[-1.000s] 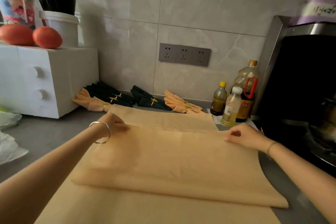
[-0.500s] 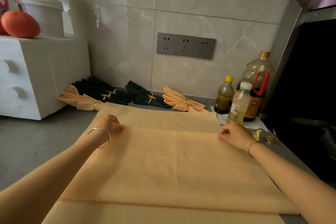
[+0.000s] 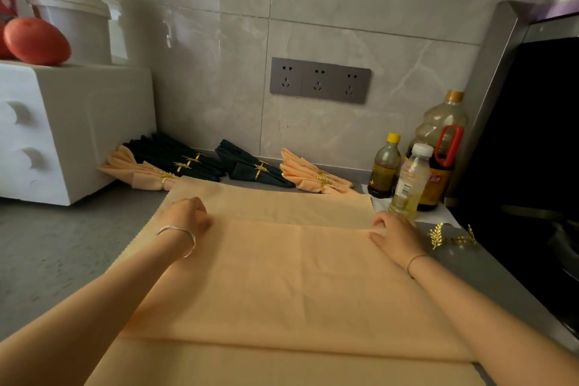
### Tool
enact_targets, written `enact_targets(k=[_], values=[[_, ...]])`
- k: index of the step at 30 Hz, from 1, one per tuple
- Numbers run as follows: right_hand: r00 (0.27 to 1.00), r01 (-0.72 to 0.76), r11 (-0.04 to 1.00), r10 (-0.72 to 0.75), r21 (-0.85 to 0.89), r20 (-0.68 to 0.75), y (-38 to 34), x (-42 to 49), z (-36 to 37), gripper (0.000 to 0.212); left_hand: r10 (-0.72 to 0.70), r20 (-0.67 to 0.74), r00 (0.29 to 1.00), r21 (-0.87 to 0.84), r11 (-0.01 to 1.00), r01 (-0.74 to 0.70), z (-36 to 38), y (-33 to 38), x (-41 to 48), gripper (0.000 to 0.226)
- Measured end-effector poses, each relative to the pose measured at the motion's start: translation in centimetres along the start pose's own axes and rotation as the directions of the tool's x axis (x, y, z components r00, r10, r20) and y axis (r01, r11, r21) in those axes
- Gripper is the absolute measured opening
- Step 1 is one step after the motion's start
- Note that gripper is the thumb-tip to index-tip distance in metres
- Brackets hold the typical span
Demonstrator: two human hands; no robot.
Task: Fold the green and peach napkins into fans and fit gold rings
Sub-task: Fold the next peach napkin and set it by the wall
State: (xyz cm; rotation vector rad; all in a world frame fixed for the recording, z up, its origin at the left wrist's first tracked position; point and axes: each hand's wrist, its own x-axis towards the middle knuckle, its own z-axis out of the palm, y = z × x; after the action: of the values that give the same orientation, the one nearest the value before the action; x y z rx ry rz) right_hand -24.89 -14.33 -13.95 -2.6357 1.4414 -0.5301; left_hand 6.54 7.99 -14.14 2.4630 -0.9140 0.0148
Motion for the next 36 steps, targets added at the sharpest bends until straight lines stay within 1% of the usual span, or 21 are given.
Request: enact_targets(k=[1, 2, 4, 6, 8, 9, 10, 11, 13, 14, 20, 23, 27, 31, 36], values=[[0.999, 0.021, 0.999, -0.023, -0.045, -0.042, -0.1, -0.5, 0.1, 0.024, 0.051, -0.034, 0.998, 0.085, 0.995, -0.048, 0.1, 0.1, -0.7, 0.042], [0.995, 0.047, 0.998, -0.051, -0.05, -0.086, -0.4, -1.0, 0.1, 0.03, 0.106, -0.06, 0.993, 0.154, 0.983, -0.096, 0.0, 0.4, -1.5, 0.05], [0.988, 0.087, 0.995, -0.081, 0.041, -0.128, -1.6, -2.4, -0.2, 0.031, 0.199, -0.054, 0.979, 0.198, 0.963, -0.185, -0.1, 1.4, -3.9, 0.053], [0.989, 0.127, 0.978, -0.112, 0.166, -0.094, -3.6, -4.4, -0.5, 0.028, 0.309, 0.027, 0.951, 0.154, 0.938, -0.31, -0.2, 2.8, -6.8, 0.048], [0.988, 0.151, 0.939, -0.153, 0.309, -0.018, -6.1, -7.2, -0.6, 0.03, 0.399, 0.156, 0.904, 0.095, 0.905, -0.416, 0.0, 4.1, -10.1, 0.049], [0.983, 0.164, 0.917, -0.184, 0.363, 0.019, -7.2, -8.5, -0.4, 0.032, 0.422, 0.235, 0.876, 0.107, 0.884, -0.454, 0.3, 4.6, -11.4, 0.055], [0.973, 0.189, 0.905, -0.224, 0.381, 0.048, -8.3, -9.8, -0.1, 0.034, 0.432, 0.311, 0.847, 0.138, 0.861, -0.49, 0.4, 4.9, -12.6, 0.061], [0.962, 0.221, 0.903, -0.264, 0.368, 0.071, -9.3, -11.0, 0.2, 0.037, 0.42, 0.372, 0.827, 0.176, 0.843, -0.508, 0.7, 5.1, -13.4, 0.061], [0.942, 0.279, 0.907, -0.323, 0.314, 0.095, -11.0, -12.3, 1.1, 0.041, 0.387, 0.405, 0.828, 0.193, 0.849, -0.492, 1.5, 5.2, -14.2, 0.052], [0.936, 0.295, 0.913, -0.335, 0.283, 0.105, -11.8, -12.9, 1.3, 0.043, 0.376, 0.404, 0.834, 0.188, 0.858, -0.479, 1.4, 5.2, -14.7, 0.051], [0.932, 0.28, 0.936, -0.318, 0.213, 0.172, -15.3, -14.0, 2.8, 0.046, 0.337, 0.403, 0.851, 0.214, 0.87, -0.445, 1.9, 5.1, -16.5, 0.052], [0.929, 0.287, 0.949, -0.309, 0.129, 0.204, -15.3, -14.3, 3.4, 0.047, 0.328, 0.38, 0.865, 0.225, 0.874, -0.43, 2.1, 5.1, -16.7, 0.052], [0.928, 0.288, 0.955, -0.296, 0.068, 0.226, -14.1, -14.7, 3.1, 0.048, 0.315, 0.356, 0.88, 0.234, 0.881, -0.41, 2.1, 4.7, -16.7, 0.053], [0.935, 0.242, 0.97, -0.239, 0.021, 0.262, -11.6, -14.7, 2.1, 0.051, 0.298, 0.331, 0.895, 0.238, 0.892, -0.385, 2.2, 4.1, -16.2, 0.058], [0.954, 0.147, 0.988, -0.13, -0.044, 0.268, -5.0, -14.4, 0.5, 0.055, 0.234, 0.316, 0.92, 0.27, 0.907, -0.323, 1.4, 1.9, -15.3, 0.063]])
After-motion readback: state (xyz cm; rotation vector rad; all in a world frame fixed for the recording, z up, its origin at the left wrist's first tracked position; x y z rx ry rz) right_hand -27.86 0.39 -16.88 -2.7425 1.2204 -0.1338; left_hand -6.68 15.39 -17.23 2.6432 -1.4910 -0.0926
